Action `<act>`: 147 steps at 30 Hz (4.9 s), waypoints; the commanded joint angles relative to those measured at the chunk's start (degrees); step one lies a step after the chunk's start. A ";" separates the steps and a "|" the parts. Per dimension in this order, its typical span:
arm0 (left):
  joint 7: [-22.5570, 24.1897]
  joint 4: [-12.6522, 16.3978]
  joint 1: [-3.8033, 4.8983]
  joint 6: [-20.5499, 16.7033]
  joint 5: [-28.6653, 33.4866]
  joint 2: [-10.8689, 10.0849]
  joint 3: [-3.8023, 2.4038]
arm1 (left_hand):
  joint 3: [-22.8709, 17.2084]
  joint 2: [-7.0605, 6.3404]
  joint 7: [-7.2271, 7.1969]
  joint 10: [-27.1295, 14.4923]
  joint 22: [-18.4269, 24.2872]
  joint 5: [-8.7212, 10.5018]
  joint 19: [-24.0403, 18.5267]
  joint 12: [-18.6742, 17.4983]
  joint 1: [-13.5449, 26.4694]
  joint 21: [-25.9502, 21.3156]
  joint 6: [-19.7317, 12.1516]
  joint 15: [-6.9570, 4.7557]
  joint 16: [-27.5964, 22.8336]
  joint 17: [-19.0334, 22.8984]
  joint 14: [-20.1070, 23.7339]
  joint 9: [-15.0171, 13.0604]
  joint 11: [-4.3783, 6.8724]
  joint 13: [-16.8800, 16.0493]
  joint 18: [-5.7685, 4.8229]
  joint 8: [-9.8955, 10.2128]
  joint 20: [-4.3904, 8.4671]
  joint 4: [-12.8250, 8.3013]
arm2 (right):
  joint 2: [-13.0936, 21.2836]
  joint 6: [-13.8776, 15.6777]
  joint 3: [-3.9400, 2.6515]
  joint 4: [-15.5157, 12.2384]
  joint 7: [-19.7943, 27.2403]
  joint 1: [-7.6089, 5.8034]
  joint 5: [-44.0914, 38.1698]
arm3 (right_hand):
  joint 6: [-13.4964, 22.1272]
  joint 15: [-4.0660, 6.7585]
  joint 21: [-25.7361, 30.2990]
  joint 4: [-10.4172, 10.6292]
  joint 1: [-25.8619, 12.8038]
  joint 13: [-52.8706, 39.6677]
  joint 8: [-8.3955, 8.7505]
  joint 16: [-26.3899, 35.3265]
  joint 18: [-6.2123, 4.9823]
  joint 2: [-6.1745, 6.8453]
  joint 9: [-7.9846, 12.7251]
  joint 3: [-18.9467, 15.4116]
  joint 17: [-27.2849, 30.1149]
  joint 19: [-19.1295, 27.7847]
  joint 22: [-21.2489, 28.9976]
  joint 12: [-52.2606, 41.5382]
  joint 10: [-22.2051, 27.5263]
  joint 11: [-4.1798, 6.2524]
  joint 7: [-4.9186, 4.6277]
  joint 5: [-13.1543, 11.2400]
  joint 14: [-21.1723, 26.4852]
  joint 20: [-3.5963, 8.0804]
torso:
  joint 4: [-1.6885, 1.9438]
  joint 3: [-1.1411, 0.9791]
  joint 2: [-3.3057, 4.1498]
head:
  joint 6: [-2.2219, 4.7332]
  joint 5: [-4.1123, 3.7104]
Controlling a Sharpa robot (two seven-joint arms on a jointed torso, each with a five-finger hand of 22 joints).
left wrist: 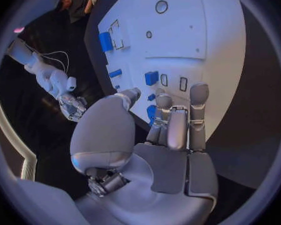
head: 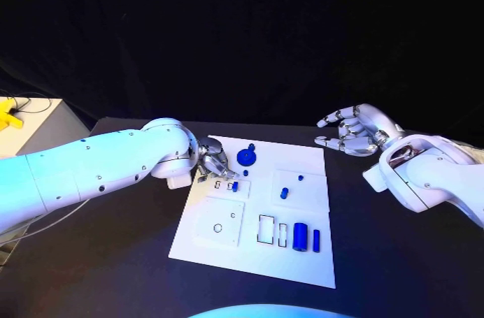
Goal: Assemble the parts on the task board
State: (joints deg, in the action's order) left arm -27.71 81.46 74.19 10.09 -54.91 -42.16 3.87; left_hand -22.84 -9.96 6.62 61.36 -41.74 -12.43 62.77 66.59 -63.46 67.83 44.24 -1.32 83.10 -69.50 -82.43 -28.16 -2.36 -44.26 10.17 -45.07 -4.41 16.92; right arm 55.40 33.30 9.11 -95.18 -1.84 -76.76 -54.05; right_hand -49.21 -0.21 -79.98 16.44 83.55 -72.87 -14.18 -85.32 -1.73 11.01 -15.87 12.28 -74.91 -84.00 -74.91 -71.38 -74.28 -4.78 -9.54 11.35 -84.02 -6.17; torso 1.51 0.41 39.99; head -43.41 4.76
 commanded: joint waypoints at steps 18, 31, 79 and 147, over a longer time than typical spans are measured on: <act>-1.71 -1.19 0.28 6.50 -2.98 2.69 0.65 | 0.85 0.19 -0.37 -1.55 0.34 0.11 0.09 -0.92 1.22 -0.18 -0.58 -0.10 0.10 -0.23 -0.39 -0.51 0.24 2.08 -0.94 -0.16 -0.03 -0.09 | -0.65 -0.85 -0.03 0.97 -0.31 -0.11 1.62 | 0.53 -0.16 0.46 0.18 -0.38 0.29 -0.07 0.45 -0.77 0.61 0.14 0.15 -7.03 -0.81 -8.89 0.41 0.57 0.05 -0.10 0.40 -3.55 -0.12 | 0.06 0.15 0.31 | -0.50 -0.28; -1.76 -1.57 0.27 6.90 -2.95 3.41 0.72 | 0.66 0.59 -0.37 -1.83 0.31 -0.11 0.07 -1.12 0.64 -0.19 -0.83 -0.09 0.16 -0.42 -0.39 -0.81 0.25 2.29 -0.97 -0.22 -0.05 -0.18 | -0.93 -1.34 -0.02 1.15 -0.59 -0.11 1.62 | 0.60 -0.17 0.62 0.19 -0.47 0.35 -0.05 0.55 -0.81 0.60 0.16 0.13 -6.88 -0.74 -8.80 0.47 0.63 0.04 -0.12 0.46 -3.50 -0.13 | 0.13 0.18 0.43 | -0.68 -0.42; -1.19 0.34 0.24 1.68 3.57 1.36 0.35 | -30.90 -0.69 -1.71 0.66 -2.78 -0.27 1.26 0.08 -5.50 3.16 -2.30 -1.37 1.49 -4.44 -1.87 -12.99 1.66 1.42 -1.43 -6.13 0.82 -8.16 | -1.86 -3.42 0.03 2.25 -1.57 0.04 1.62 | 0.69 -0.21 1.18 0.20 -0.77 0.55 -0.07 0.78 -0.93 0.47 0.18 0.09 -6.57 -0.47 -8.49 0.64 0.81 0.00 -0.15 0.63 -3.38 -0.16 | 0.31 0.19 0.51 | -0.80 -0.90; -2.17 1.29 0.14 3.44 -9.11 1.91 0.92 | -37.17 -3.07 -2.99 6.64 -9.68 -6.81 5.52 3.17 1.70 7.82 1.71 -2.68 3.93 -11.46 -4.90 -15.70 3.01 -3.40 -2.57 -6.01 1.95 -16.19 | -1.76 -4.44 0.12 2.60 -1.87 0.27 1.46 | 0.79 -0.26 1.48 0.18 -1.29 0.67 -0.12 0.92 -0.99 0.51 0.20 -0.14 -6.43 -0.35 -8.34 0.71 0.96 -0.04 -0.18 0.69 -3.30 -0.22 | 0.23 0.17 0.77 | -2.94 -0.51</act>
State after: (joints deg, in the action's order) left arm -29.80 82.71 74.34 12.74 -63.56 -40.37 4.79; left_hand -48.23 -13.57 4.46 67.62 -51.37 -18.85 67.99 69.43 -61.66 75.38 44.59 -3.58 86.71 -74.92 -83.84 -41.42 0.62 -47.60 8.34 -50.68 -2.47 12.70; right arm 53.67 29.71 9.23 -92.59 -3.98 -76.55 -52.29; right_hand -48.83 -0.20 -78.85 16.44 83.02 -72.23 -14.18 -84.66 -1.73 11.54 -15.72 12.27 -74.90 -84.00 -74.90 -70.94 -73.87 -4.78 -9.90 11.76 -84.03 -6.16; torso 1.77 0.58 40.72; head -46.31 4.24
